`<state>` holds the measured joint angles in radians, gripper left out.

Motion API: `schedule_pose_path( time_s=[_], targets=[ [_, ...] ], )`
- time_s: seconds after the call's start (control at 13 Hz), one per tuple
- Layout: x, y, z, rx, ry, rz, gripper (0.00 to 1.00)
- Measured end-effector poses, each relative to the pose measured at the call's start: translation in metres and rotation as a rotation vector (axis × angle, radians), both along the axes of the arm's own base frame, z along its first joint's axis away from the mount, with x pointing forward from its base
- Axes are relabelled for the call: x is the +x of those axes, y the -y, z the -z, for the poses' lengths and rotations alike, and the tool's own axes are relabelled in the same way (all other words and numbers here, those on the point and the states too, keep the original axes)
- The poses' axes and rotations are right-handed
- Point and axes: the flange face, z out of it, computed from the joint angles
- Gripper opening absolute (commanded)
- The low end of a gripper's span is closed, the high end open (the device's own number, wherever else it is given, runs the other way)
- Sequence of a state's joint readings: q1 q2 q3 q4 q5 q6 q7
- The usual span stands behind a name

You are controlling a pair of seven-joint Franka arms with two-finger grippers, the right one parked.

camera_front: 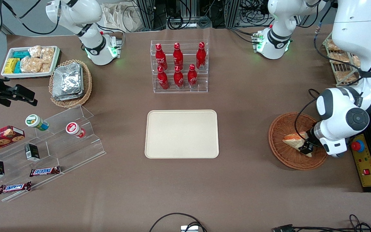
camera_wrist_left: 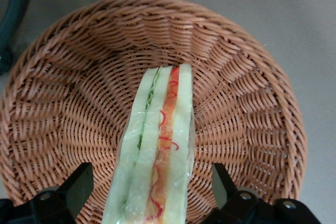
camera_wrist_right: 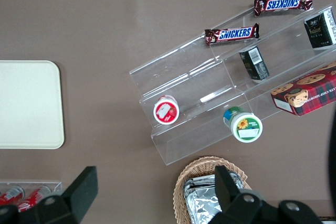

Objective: Place sandwich from basket to tray
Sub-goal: 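Lower the left gripper and close it on the wrapped sandwich, then lift the sandwich and carry it with the left gripper to the tray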

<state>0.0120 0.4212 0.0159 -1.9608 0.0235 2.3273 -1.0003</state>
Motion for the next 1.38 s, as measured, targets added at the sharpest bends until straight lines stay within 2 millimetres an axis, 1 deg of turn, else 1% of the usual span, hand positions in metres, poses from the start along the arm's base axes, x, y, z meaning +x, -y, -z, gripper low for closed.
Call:
schedule_pose_path(
  time_s=[0.08, 0.15, 0.23, 0.31, 0.46, 0.54, 0.62, 0.77, 0.85, 0.92, 1.0, 1.08, 1.23, 1.31, 1.38],
  targets=[
    [-0.001, 0.000, 0.003, -0.002, -0.003, -0.002, 1.00],
    [-0.001, 0.001, 0.005, -0.003, -0.006, -0.002, 0.97],
    [-0.001, 0.001, 0.006, -0.003, -0.007, -0.001, 0.86],
    [-0.001, 0.002, 0.006, -0.003, -0.007, 0.000, 0.67],
    [-0.001, 0.003, 0.006, -0.003, -0.007, 0.003, 0.21],
    [-0.001, 0.004, 0.006, -0.003, -0.008, 0.008, 0.04],
    [-0.001, 0.005, 0.006, -0.004, -0.012, 0.020, 0.00],
    [-0.002, 0.007, 0.005, -0.009, -0.032, 0.093, 0.00],
    [-0.003, 0.007, 0.000, -0.014, -0.050, 0.145, 0.00],
    [-0.004, 0.007, -0.009, -0.020, -0.076, 0.186, 0.00],
    [-0.004, 0.007, -0.024, -0.026, -0.103, 0.212, 0.00],
    [-0.003, 0.007, -0.044, -0.031, -0.126, 0.234, 0.00],
    [0.001, 0.012, -0.092, -0.046, -0.158, 0.317, 0.00],
    [0.004, 0.019, -0.113, -0.058, -0.169, 0.384, 0.00],
    [0.006, 0.031, -0.133, -0.070, -0.174, 0.450, 0.00]
  ],
)
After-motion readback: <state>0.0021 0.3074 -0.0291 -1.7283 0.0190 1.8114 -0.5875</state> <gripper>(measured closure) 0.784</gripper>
